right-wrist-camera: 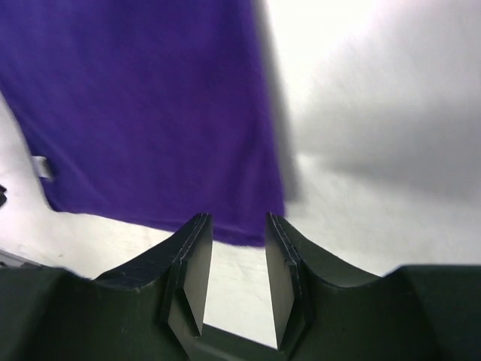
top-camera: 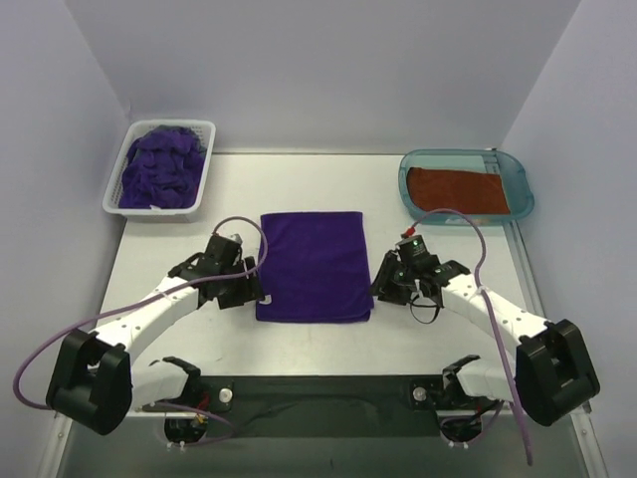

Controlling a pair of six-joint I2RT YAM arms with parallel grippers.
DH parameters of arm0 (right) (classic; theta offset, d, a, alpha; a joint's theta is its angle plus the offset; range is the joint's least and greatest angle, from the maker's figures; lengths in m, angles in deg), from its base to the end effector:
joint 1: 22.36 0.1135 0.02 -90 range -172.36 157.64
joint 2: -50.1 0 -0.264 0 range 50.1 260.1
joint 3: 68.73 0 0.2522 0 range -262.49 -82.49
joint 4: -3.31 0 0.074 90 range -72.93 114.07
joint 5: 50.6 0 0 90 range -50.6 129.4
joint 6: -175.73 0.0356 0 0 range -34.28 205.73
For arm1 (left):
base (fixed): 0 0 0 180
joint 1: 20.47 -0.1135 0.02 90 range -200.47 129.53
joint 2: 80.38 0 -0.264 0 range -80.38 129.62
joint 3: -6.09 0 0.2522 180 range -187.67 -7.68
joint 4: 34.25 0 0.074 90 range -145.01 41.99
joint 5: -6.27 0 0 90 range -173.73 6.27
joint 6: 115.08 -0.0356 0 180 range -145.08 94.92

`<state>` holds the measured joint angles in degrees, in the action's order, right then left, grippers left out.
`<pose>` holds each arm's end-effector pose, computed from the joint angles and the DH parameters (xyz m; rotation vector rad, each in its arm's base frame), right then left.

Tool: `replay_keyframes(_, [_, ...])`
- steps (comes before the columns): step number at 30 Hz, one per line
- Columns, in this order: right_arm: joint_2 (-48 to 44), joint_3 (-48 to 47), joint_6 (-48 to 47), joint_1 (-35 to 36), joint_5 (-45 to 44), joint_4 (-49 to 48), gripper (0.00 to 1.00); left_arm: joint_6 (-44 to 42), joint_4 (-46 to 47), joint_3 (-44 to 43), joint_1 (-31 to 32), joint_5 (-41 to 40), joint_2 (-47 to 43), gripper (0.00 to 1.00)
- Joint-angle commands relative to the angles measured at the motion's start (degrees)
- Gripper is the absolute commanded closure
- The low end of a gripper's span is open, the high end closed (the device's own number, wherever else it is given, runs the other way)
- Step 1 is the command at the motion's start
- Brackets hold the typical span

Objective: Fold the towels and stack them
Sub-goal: Fold the towel

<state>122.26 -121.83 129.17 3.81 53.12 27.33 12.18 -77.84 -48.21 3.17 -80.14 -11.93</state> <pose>0.2268 0.1208 0.2083 0.2428 2.4559 0.8539 0.2062 -0.0927 0.2048 -0.2904 2.6339 -0.4599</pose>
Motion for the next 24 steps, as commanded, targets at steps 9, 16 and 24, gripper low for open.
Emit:
replay_keyframes(9, [-11.78, 14.98, 15.35, 0.55, -4.14, -9.11, 0.6, 2.2, 1.78, 3.44, 5.89, -3.16, 4.32, 0.32])
replay_keyframes(16, [-9.41, 18.59, 17.82, 0.63, -2.82, -15.88, 0.6, 3.79, 3.54, 4.76, 7.47, -4.91, 6.7, 0.46])
replay_keyframes(24, [-5.19, 19.21, 18.7, 0.9, -1.85, -19.14, 0.62, 4.49, 4.77, 5.73, 7.91, -3.6, 6.44, 0.7])
